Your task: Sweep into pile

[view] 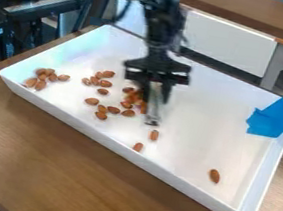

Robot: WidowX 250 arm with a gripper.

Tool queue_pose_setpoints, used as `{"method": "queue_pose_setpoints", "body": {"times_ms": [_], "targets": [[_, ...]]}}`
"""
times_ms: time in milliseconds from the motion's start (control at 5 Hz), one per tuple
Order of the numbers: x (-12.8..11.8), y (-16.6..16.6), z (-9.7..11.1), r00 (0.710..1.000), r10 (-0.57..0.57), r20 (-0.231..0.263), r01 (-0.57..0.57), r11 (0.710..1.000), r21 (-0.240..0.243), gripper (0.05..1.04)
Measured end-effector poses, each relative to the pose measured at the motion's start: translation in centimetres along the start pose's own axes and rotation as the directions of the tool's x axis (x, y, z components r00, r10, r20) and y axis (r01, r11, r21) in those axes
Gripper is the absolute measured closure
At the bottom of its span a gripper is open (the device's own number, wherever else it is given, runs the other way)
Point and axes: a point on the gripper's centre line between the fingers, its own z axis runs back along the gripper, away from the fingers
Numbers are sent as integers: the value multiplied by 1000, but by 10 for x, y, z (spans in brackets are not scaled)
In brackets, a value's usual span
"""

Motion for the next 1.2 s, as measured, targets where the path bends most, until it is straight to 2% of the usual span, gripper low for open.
{"method": "queue_pose_setpoints", "body": {"times_ms": [200,600,800,1000,1200], "targets": [[4,42,1,999,22,26,-22,1000,-1,697],[3,107,6,999,47,23,-47,999,10,697],[-2,127,11,998,66,11,-66,998,7,697],[-8,123,18,991,120,-64,-122,992,-30,697],[-9,77,34,978,165,-129,-177,981,-84,697]]}}
